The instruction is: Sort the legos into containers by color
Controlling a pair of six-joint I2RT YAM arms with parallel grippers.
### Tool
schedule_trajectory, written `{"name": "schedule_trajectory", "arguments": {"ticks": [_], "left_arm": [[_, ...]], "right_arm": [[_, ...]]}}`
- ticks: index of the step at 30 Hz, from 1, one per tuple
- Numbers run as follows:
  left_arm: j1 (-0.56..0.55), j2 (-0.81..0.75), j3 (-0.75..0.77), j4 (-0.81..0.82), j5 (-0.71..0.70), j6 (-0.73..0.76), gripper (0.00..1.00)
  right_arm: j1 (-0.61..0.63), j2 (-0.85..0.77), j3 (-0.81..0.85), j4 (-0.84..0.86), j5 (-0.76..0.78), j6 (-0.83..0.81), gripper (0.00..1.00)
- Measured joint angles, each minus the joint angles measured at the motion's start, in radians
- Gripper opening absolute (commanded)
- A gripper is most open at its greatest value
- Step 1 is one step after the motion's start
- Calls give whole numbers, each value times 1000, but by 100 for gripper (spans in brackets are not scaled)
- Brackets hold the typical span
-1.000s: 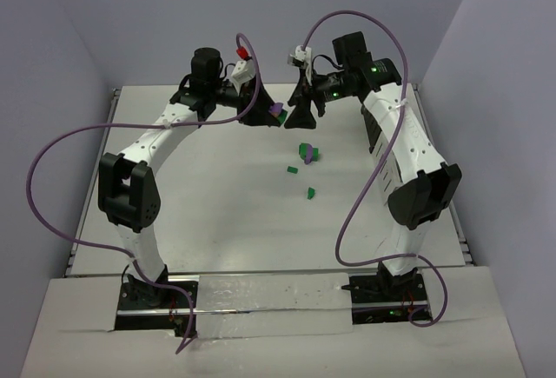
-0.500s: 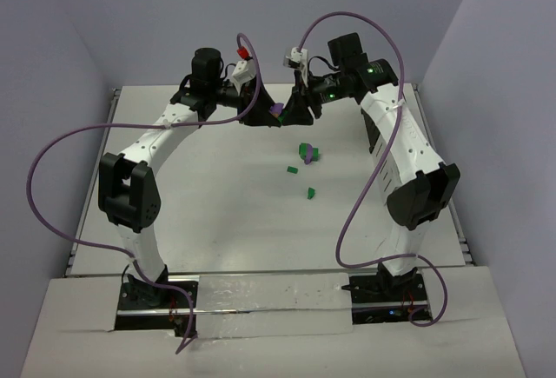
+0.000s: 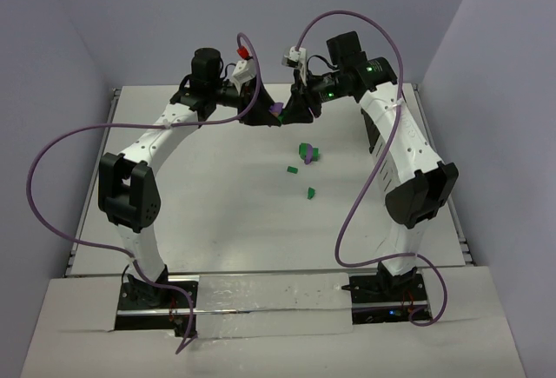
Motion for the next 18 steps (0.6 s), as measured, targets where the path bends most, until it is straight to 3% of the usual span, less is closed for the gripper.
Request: {"name": "schedule_trajectory", "arguments": {"ticks": [3,5,9,18], "left_arm": [[0,0,-1,0,-1,2,31],[1,0,-3,-2,-1,2,29],[5,0,-6,-16,-2,9,37],[7,0,-25,-28,-11,28,36]], "right_arm": [[1,0,-1,0,4,0,0],[1,0,-5,1,4,-1,0],[-3,-4,-23,7,4,-5,0],[-29,-37,-112,13,21,-36,0]]}}
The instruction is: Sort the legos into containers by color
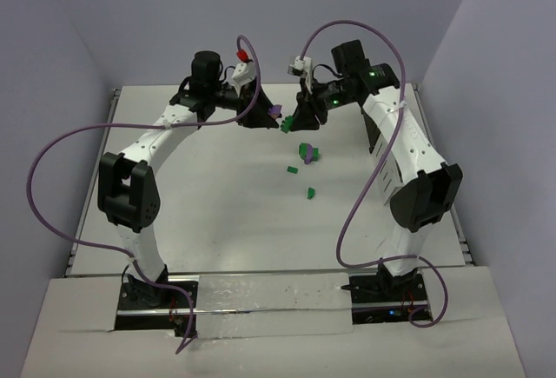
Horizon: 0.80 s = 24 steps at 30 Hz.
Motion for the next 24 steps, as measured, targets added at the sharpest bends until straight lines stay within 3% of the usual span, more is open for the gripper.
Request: {"name": "schedule_trajectory", "arguments": {"ticks": [3,14,24], "left_arm": [[17,0,0,2,2,-2,33],[33,0,0,-24,-50,29,1],[19,0,-6,-23,-298,26,0]], "right_arm": [[-42,-17,-36,-19,36,-7,0],[-181,-94,-103,-74,130,-23,0],[-522,-327,-253,-211,276,-78,0]]}}
